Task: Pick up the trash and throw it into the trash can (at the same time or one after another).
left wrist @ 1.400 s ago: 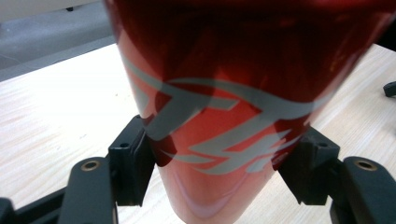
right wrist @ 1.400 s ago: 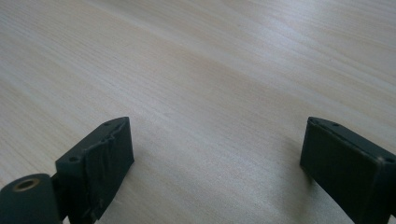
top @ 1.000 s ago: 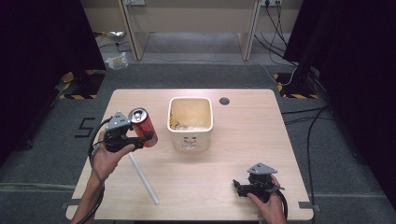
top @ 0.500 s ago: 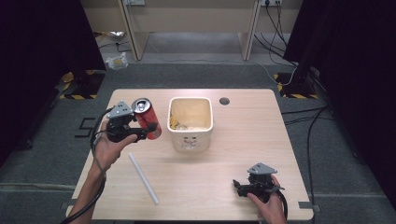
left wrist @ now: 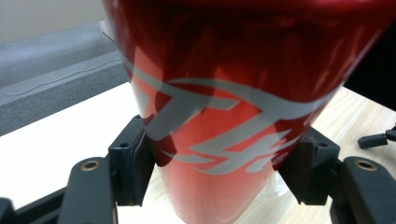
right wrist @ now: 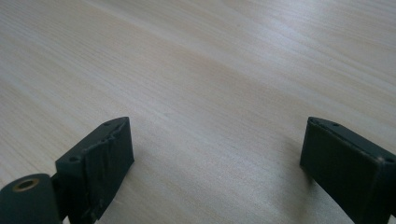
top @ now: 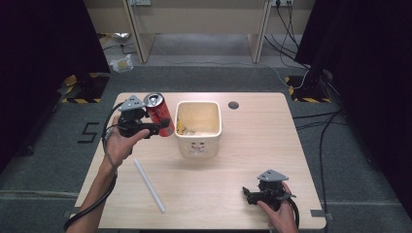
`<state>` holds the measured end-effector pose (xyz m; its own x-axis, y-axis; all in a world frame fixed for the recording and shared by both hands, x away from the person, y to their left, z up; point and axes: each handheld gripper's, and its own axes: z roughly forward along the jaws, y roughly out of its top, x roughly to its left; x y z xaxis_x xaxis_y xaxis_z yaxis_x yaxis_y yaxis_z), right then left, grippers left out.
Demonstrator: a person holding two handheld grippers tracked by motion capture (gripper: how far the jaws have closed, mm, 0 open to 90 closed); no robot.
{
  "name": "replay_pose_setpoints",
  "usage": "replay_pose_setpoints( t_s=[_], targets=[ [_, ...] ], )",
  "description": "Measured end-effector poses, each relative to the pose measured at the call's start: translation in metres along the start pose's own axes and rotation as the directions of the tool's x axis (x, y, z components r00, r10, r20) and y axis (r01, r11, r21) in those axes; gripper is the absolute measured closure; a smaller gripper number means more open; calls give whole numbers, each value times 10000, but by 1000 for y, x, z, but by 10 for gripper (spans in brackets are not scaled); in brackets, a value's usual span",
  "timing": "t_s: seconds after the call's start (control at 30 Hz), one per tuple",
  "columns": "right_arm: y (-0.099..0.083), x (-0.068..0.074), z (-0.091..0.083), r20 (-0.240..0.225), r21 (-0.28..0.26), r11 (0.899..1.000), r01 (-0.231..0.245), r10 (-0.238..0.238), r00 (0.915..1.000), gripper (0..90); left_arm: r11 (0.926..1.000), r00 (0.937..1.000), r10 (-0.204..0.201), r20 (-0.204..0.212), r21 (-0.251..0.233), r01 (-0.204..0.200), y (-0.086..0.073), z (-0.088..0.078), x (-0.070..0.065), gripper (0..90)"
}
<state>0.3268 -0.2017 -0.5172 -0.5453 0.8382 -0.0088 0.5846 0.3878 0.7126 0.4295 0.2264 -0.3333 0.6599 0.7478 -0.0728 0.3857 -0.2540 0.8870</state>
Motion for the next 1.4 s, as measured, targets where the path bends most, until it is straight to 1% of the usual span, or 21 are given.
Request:
replay_pose_setpoints(
  t_s=[0.1,0.2,0.33,0.4,0.43,0.47,0.5,0.53,0.63,0.67,0.73,1.03,1.1,1.13,1.33,1.4],
  targets=[
    [0,0,0,-2,-23,10000,33,-33,10000,94,10000,10000,-9,19,-21,10,5,4,1,336],
    [0,0,0,-4,1,10000,-17,17,10000,94,9999,10000,-32,78,-103,33,11,8,-1,336],
    [0,0,0,-4,4,10000,-32,32,10000,94,9999,9999,43,119,-91,-41,16,13,-4,336],
    [0,0,0,-3,3,10000,-21,21,10000,94,9999,9997,96,208,-59,-95,19,20,-8,336],
    [0,0,0,-3,3,10000,-21,21,10000,94,9999,9997,96,208,-59,-95,19,20,-8,336],
    [0,0,0,-2,0,10000,-19,19,10000,94,9999,9995,108,297,-43,-107,21,25,-11,336],
    [0,0,0,-1,1,10000,-18,18,10000,94,9999,9995,108,297,-43,-107,21,25,-11,336],
    [0,0,0,0,0,10000,-11,11,10000,94,9999,9992,134,366,17,-134,22,32,-14,336],
    [0,0,0,-8,-3,10000,-25,25,10000,94,9999,9988,135,468,46,-137,23,40,-18,336],
    [0,0,0,-8,-3,10000,-21,21,10000,94,9999,9988,135,468,46,-137,23,40,-18,336],
    [0,0,0,-9,-1,10000,-27,27,10000,94,9998,9983,172,548,105,-178,24,48,-21,336],
    [0,0,0,-7,18,10000,-27,27,10000,94,9991,9972,151,732,396,-180,19,69,-26,335],
    [0,0,0,-6,18,10000,-26,26,10000,94,9989,9972,148,729,444,-181,18,71,-26,335],
    [0,0,0,-8,18,10000,-30,30,10000,94,9984,9973,136,717,539,-175,16,75,-26,335],
    [0,0,0,-1,8,10000,12,-12,10000,94,9961,9972,110,745,864,-175,9,83,-25,334],
    [0,0,0,1,7,10000,15,-15,10000,94,9948,9971,51,757,1012,-127,4,89,-25,334]
  ],
)
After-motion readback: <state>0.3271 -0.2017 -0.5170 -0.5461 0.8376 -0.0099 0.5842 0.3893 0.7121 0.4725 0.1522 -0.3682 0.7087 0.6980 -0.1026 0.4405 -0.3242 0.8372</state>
